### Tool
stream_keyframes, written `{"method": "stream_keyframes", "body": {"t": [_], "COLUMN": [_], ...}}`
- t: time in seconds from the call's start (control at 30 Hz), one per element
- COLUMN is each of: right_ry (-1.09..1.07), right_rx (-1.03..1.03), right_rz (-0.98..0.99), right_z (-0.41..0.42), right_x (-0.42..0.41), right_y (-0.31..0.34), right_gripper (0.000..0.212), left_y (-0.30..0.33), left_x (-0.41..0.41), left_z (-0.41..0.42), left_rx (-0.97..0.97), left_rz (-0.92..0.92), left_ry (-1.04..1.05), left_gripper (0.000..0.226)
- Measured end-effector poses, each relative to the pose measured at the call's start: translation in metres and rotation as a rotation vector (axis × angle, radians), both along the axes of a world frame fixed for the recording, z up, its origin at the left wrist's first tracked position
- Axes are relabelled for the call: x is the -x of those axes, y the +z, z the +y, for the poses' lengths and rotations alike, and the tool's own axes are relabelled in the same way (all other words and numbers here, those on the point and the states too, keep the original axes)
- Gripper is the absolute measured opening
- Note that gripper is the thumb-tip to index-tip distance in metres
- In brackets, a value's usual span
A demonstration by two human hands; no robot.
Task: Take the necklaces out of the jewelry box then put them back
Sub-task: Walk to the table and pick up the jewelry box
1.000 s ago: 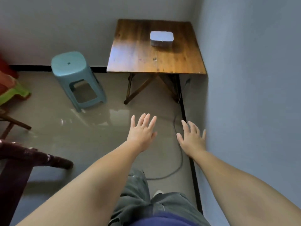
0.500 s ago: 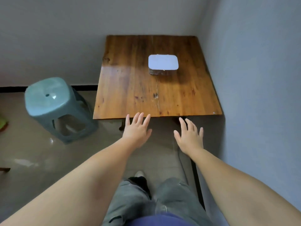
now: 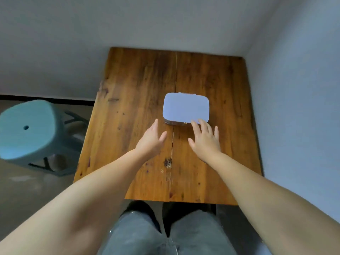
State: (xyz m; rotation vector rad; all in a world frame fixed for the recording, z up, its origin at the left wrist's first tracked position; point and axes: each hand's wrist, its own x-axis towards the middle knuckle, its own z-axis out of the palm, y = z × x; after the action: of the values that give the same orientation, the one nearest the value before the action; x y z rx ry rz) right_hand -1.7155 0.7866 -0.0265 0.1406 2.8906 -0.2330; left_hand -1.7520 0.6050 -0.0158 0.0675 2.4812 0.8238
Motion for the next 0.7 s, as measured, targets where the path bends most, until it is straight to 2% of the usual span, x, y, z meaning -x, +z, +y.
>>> {"method": "stream_keyframes", "body": {"t": [0.13,0.3,0.47,0.6,0.7], "right_ry": [0.179,0.268,0.324,0.355,0.164], "right_rx": [-0.038,-0.072,-0.053,0.138,0.266], "right_rz": [-0.012,-0.040,-0.010,0.053,0.205], "right_z": [0.013,0.021,0.018,0.032,0.058], "right_x": [0.068,0.090,0.090,0.114,0.153], "right_y": [-0.022,-0.053,-0.046,-0.003,0.035], "right_gripper": [0.068,0.067,0.059,0.048,0.035], "left_y": [-0.010,-0.039,-0.041,-0.044,-0.047], "left_x": [0.055,0.083,0.088,0.093,0.094], "left_z": [0.028,0.037,0.029,0.021,0.017], "left_rx": [-0.291,-0.518,-0.578,-0.578,-0.501], "left_rz": [-0.169,-0.377,-0.405,-0.405,-0.306], "left_ry": [0.364,0.629,0.666,0.623,0.512], "left_gripper": [0.052,0.039,0.049,0.045,0.039]}}
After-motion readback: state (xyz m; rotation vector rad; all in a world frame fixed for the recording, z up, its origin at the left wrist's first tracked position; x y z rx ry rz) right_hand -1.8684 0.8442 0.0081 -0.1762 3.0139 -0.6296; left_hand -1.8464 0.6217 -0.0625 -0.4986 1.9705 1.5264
